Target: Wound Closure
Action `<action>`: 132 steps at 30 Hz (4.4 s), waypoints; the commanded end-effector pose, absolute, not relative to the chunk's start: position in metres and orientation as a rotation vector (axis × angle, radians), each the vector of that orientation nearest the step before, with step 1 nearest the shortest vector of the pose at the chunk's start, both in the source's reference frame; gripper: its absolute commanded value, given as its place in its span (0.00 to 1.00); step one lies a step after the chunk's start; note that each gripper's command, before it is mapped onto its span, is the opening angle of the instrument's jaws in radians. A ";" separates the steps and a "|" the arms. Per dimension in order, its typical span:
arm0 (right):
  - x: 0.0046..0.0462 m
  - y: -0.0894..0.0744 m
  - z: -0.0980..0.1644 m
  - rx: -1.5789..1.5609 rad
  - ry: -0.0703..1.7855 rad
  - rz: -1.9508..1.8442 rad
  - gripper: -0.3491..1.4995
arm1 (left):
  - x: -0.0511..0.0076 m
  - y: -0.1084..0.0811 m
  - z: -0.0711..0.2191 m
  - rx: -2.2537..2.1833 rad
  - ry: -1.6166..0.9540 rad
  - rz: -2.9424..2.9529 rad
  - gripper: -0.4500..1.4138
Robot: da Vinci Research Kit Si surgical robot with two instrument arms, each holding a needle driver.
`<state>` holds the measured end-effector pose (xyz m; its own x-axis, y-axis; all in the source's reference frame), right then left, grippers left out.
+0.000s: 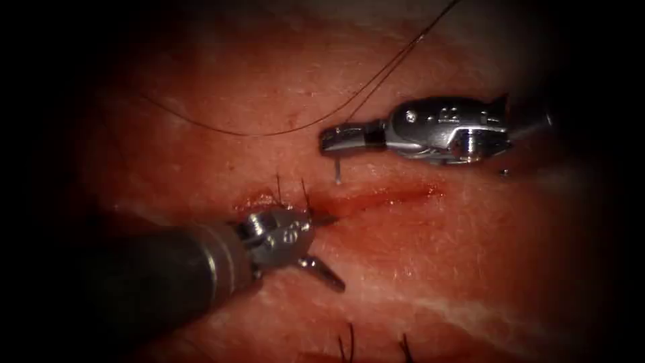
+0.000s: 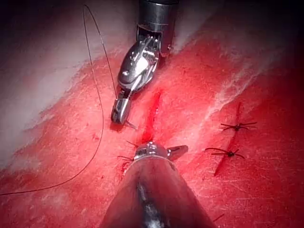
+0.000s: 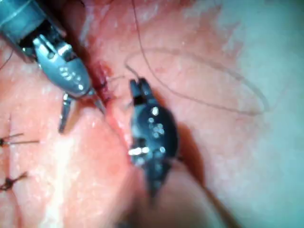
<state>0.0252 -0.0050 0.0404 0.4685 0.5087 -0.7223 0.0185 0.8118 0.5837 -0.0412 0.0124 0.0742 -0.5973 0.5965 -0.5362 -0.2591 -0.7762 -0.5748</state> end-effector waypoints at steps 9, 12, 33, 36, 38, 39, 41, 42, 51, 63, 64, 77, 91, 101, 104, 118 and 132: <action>0.0250 -0.007 0.041 0.710 1.038 0.354 0.00 | -0.0417 0.012 0.075 -1.024 -0.621 2.358 0.60; 0.0251 -0.007 0.040 0.735 1.033 0.363 0.00 | -0.0416 0.012 0.075 -1.022 -0.618 2.358 0.60; 0.0246 -0.010 0.040 0.944 1.026 0.505 0.10 | -0.0417 0.012 0.074 -1.051 -0.602 2.397 0.60; 0.0242 -0.009 0.041 0.893 1.067 0.573 0.54 | -0.0419 0.012 0.073 -1.105 -0.570 2.429 0.59; 0.0235 -0.008 0.041 0.857 1.088 0.617 0.71 | -0.0420 0.011 0.072 -1.172 -0.527 2.461 0.59; 0.0231 -0.007 0.041 0.836 1.093 0.607 0.74 | -0.0420 0.011 0.072 -1.196 -0.512 2.474 0.59; 0.0225 -0.006 0.042 0.818 1.096 0.597 0.75 | -0.0418 0.011 0.072 -1.226 -0.492 2.491 0.59; 0.0217 -0.006 0.042 0.808 1.099 0.584 0.75 | -0.0413 0.010 0.071 -1.263 -0.450 2.520 0.59; 0.0197 -0.004 0.042 0.773 1.108 0.605 0.74 | -0.0404 0.010 0.071 -1.342 -0.197 2.643 0.54; 0.0196 -0.005 0.042 0.766 1.141 0.610 0.73 | -0.0415 0.012 0.073 -1.477 0.312 2.874 0.41; 0.0196 -0.005 0.042 0.762 1.143 0.605 0.73 | -0.0416 0.012 0.073 -1.480 0.339 2.895 0.39; 0.0195 -0.005 0.043 0.755 1.152 0.603 0.73 | -0.0424 0.013 0.075 -1.535 0.591 3.084 0.17; 0.0195 -0.006 0.044 0.747 1.159 0.599 0.71 | -0.0419 0.013 0.075 -1.413 0.706 3.063 0.00; 0.0198 -0.006 0.044 0.734 1.197 0.577 0.71 | -0.0419 0.012 0.074 -1.355 0.854 3.052 0.41; 0.0207 -0.006 0.043 0.701 1.228 0.519 0.75 | -0.0412 0.012 0.073 -1.380 0.846 3.050 0.34; 0.0245 -0.006 0.040 0.419 1.347 0.264 0.34 | -0.0402 0.011 0.073 -1.396 0.790 3.046 0.25; 0.0247 -0.007 0.040 0.410 1.333 0.174 0.00 | -0.0400 0.010 0.073 -1.396 0.778 3.037 0.16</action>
